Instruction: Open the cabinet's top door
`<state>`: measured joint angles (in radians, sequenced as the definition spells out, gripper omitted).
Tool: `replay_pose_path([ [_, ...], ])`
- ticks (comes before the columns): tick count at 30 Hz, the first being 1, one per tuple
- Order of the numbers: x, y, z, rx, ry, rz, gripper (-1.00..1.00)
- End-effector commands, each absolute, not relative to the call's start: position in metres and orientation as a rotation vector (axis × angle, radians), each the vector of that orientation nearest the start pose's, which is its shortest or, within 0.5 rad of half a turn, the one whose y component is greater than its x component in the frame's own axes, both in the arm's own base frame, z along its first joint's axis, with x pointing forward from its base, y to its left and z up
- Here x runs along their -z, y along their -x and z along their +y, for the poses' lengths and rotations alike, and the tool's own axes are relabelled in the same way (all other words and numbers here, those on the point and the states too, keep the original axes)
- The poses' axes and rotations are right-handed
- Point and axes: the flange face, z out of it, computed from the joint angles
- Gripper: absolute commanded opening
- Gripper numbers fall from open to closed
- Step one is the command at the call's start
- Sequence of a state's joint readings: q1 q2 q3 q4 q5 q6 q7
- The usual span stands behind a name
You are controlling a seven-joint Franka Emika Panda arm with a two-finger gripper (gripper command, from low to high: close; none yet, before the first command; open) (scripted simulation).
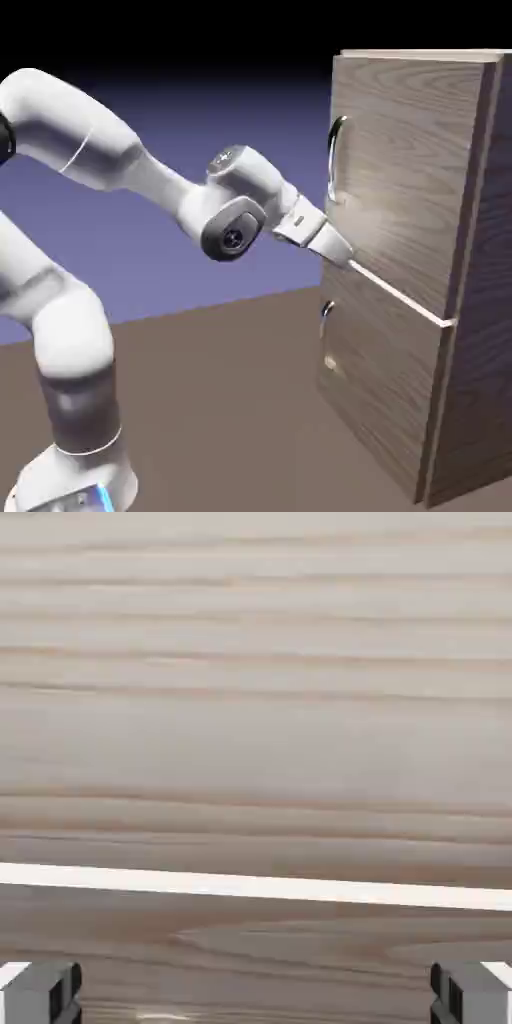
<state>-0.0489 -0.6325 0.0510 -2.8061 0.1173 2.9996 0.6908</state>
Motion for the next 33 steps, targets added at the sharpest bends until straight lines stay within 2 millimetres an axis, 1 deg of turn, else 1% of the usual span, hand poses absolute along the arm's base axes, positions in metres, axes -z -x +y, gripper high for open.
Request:
replay_pose_path([
  [1, -0.486, -0.377, -0.011, 1.079, 2.404, 1.041, 0.00],
  [8, -0.530, -0.348, -0.029, 1.147, 2.249, 1.164, 0.00],
  [15, -0.562, -0.317, -0.031, 1.221, 2.101, 1.219, 0.00],
  [20, -0.578, -0.299, -0.023, 1.283, 2.007, 1.220, 0.00],
  [25, -0.587, -0.286, -0.010, 1.355, 1.927, 1.192, 0.00],
  [29, -0.590, -0.280, 0.003, 1.419, 1.873, 1.151, 0.00],
  [33, -0.589, -0.280, 0.017, 1.488, 1.830, 1.098, 0.00],
])
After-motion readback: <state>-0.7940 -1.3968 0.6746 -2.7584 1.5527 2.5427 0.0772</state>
